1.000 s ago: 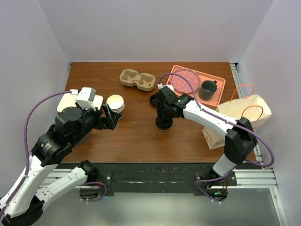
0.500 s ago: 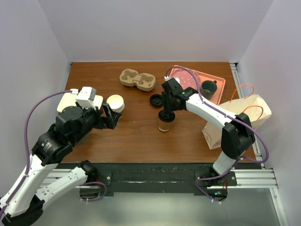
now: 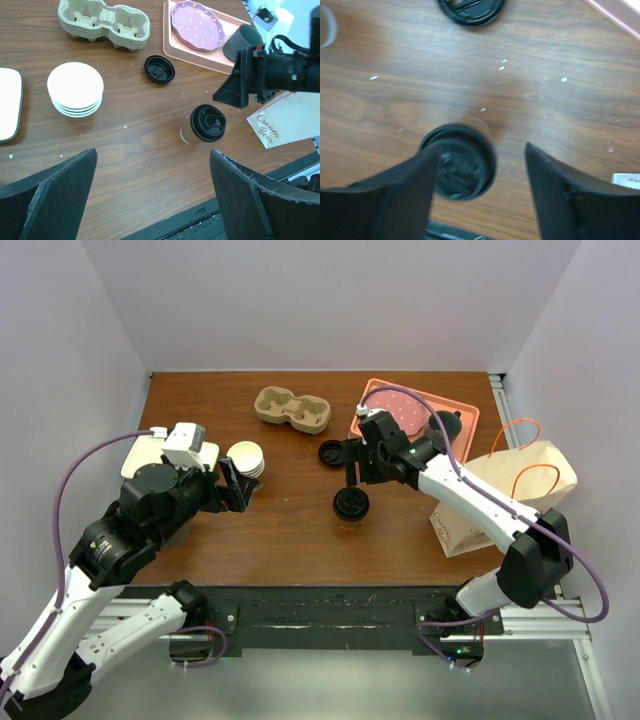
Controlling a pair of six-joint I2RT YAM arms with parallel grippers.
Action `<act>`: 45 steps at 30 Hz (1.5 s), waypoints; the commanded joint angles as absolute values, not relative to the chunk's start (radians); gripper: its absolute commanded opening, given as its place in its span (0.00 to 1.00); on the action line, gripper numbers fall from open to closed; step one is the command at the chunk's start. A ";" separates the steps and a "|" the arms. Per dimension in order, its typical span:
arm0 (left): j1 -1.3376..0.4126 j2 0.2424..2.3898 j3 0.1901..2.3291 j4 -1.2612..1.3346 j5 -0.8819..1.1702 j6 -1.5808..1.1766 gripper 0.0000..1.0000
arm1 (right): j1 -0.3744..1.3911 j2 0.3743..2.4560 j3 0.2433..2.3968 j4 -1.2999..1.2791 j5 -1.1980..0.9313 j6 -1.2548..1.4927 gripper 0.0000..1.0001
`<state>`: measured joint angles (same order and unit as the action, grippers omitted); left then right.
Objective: Pack the takeout coffee
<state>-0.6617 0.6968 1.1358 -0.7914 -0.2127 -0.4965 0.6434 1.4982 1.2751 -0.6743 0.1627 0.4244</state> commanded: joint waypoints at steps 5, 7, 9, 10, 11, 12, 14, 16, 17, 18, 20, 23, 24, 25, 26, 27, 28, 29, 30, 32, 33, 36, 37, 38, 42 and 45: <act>-0.658 0.719 1.167 -0.738 -0.213 -0.491 1.00 | 0.722 1.454 1.213 -0.655 0.106 0.422 0.93; -0.658 0.721 1.161 -0.732 -0.207 -0.494 1.00 | 0.753 1.468 1.216 -0.672 0.127 0.416 0.94; -0.658 0.719 1.160 -0.729 -0.198 -0.497 1.00 | 0.767 1.491 1.226 -0.687 0.158 0.416 0.95; -0.658 0.719 1.158 -0.727 -0.196 -0.500 1.00 | 0.775 1.502 1.229 -0.704 0.169 0.416 0.95; -0.658 0.719 1.158 -0.726 -0.196 -0.500 1.00 | 0.781 1.509 1.230 -0.710 0.199 0.417 0.95; -0.658 0.721 1.158 -0.726 -0.196 -0.502 1.00 | 0.785 1.517 1.230 -0.715 0.216 0.417 0.95; -0.660 0.718 1.158 -0.727 -0.193 -0.505 1.00 | 0.792 1.537 1.227 -0.722 0.233 0.417 0.95; -0.658 0.716 1.158 -0.729 -0.192 -0.505 1.00 | 0.793 1.551 1.229 -0.724 0.242 0.419 0.94; -0.658 0.716 1.160 -0.730 -0.192 -0.505 1.00 | 0.795 1.555 1.227 -0.724 0.245 0.419 0.93; -0.658 0.715 1.160 -0.732 -0.193 -0.505 1.00 | 0.795 1.555 1.224 -0.723 0.256 0.419 0.92; -0.660 0.709 1.158 -0.738 -0.196 -0.508 1.00 | 0.796 1.554 1.220 -0.718 0.264 0.422 0.87; -0.658 0.704 1.157 -0.742 -0.201 -0.512 1.00 | 0.795 1.557 1.218 -0.716 0.271 0.420 0.77; -0.658 0.701 1.155 -0.742 -0.201 -0.514 1.00 | 0.795 1.559 1.221 -0.718 0.276 0.420 0.76; -0.658 0.698 1.155 -0.745 -0.202 -0.515 1.00 | 0.795 1.559 1.224 -0.721 0.296 0.416 0.74; -0.658 0.696 1.154 -0.747 -0.202 -0.515 1.00 | 0.793 1.560 1.229 -0.724 0.308 0.413 0.73; -0.658 0.696 1.154 -0.749 -0.204 -0.517 1.00 | 0.793 1.566 1.238 -0.724 0.324 0.410 0.72; -0.658 0.692 1.152 -0.753 -0.206 -0.518 1.00 | 0.787 1.568 1.244 -0.727 0.337 0.402 0.71; -0.658 0.692 1.152 -0.755 -0.206 -0.518 1.00 | 0.781 1.575 1.249 -0.727 0.368 0.399 0.70; -0.660 0.690 1.152 -0.758 -0.207 -0.518 1.00 | 0.772 1.586 1.259 -0.726 0.377 0.396 0.70; -0.658 0.689 1.150 -0.764 -0.206 -0.520 1.00 | 0.724 1.601 1.272 -0.712 0.382 0.384 0.69; -0.658 0.689 1.152 -0.767 -0.206 -0.520 1.00 | 0.710 1.618 1.290 -0.704 0.383 0.380 0.69; -0.658 0.686 1.157 -0.776 -0.210 -0.520 1.00 | 0.635 1.653 1.337 -0.690 0.370 0.359 0.69; -0.660 0.684 1.158 -0.784 -0.210 -0.520 1.00 | 0.621 1.676 1.347 -0.687 0.368 0.353 0.69; -0.658 0.684 1.158 -0.787 -0.213 -0.520 1.00 | 0.609 1.690 1.356 -0.684 0.364 0.350 0.69; -0.658 0.683 1.167 -0.796 -0.216 -0.522 1.00 | 0.536 1.741 1.385 -0.666 0.309 0.347 0.69; -0.658 0.684 1.172 -0.808 -0.222 -0.523 1.00 | 0.512 1.759 1.387 -0.638 0.298 0.347 0.69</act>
<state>-0.6617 0.6868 1.1370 -0.7994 -0.1986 -0.5129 0.5442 1.7226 1.3739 -0.6498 0.3092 0.3714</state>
